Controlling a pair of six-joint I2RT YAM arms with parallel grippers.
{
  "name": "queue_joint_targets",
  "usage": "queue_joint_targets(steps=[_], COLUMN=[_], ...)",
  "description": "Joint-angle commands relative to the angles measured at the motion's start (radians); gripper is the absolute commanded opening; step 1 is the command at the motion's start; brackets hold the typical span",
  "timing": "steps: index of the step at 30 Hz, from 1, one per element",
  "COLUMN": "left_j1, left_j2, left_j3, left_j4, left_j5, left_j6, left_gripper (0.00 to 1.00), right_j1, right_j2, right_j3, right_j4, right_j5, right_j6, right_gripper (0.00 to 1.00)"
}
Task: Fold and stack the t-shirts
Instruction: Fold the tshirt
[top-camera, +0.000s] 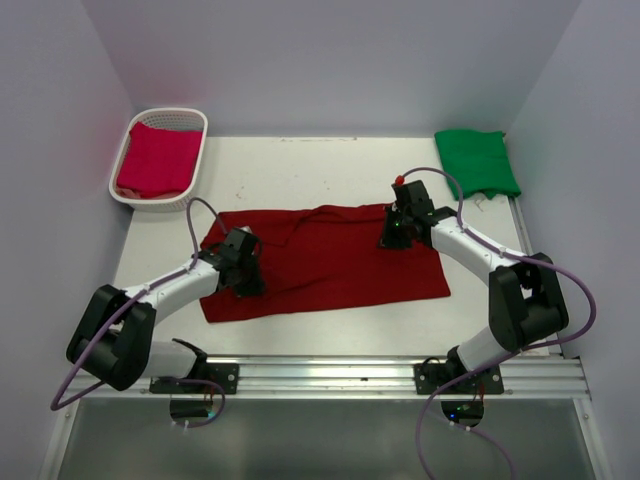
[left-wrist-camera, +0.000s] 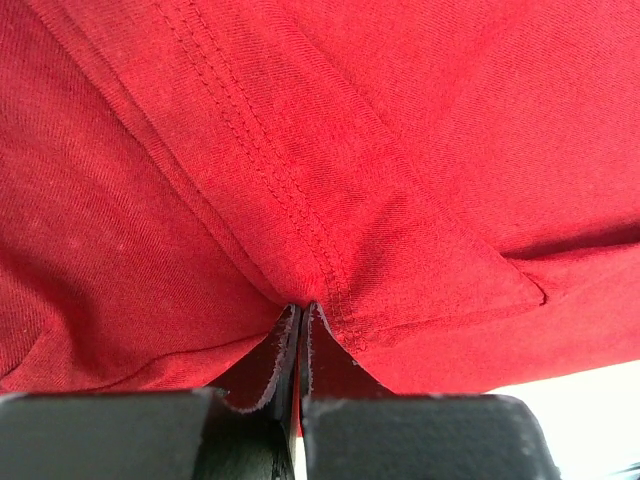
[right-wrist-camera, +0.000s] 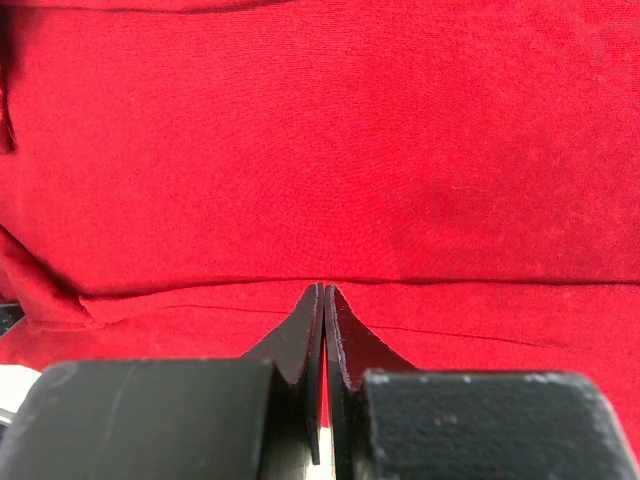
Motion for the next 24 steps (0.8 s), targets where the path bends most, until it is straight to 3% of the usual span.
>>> queue_joint_targets(steps=[1,11,24], left_j1=[-0.005,-0.014,-0.014], left_j2=[0.01,-0.121,0.085], left_j3=[-0.018,0.113,0.182], left_j4=[0.034,-0.099,0.007], left_j5=[0.025,-0.034,-0.05], left_j6=[0.013,0.036,0.105], left_gripper=[0.0,0.0,0.0], right_j1=[0.001,0.001,0.001], right_j2=[-0.038,-0.029,-0.029], right_j3=[-0.008,-0.003,0.009], right_j4=[0.014,0.022,0.013], right_j5=[0.01,0.01,0.013], right_j6=[-0.01,-0.009,-0.012], right_gripper=[0.0,0.0,0.0])
